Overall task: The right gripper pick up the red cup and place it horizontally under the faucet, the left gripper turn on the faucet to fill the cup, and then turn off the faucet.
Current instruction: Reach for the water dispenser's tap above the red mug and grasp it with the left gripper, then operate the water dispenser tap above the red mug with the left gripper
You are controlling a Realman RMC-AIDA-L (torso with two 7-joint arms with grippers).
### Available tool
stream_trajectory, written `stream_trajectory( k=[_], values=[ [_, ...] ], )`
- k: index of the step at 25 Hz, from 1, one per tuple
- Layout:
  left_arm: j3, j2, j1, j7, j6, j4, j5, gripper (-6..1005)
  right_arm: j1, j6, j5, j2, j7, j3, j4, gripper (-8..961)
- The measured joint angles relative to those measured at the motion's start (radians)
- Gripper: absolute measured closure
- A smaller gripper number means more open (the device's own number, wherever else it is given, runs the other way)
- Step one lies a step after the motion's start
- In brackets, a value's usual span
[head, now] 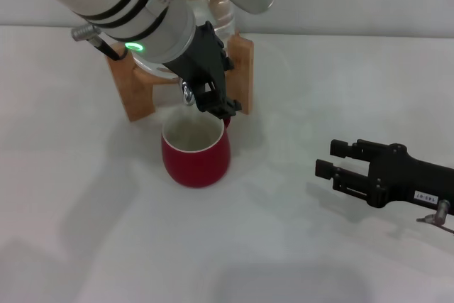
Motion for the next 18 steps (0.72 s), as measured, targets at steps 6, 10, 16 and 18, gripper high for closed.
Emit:
stream_trajectory(
  k=[6, 10, 16, 18],
  values=[
    [0.000, 0.000, 0.009, 0.004, -0.015, 0.023, 0.000, 375, 0.000, 0.001, 0.000, 0.001, 0.000, 0.002, 0.000, 425],
    [0.000, 0.002, 0.010, 0.006, -0.031, 0.027, 0.000, 375, 0.001, 0.002, -0.001, 0.001, 0.000, 0.003, 0.000, 425],
    [-0.001, 0.001, 0.012, 0.007, -0.037, 0.027, 0.001, 375, 0.003, 0.003, -0.002, 0.001, 0.001, 0.003, -0.002, 425],
    [-0.003, 0.001, 0.012, 0.006, -0.029, 0.027, 0.007, 375, 0.003, 0.003, -0.002, 0.002, 0.001, 0.003, -0.003, 425]
  ],
)
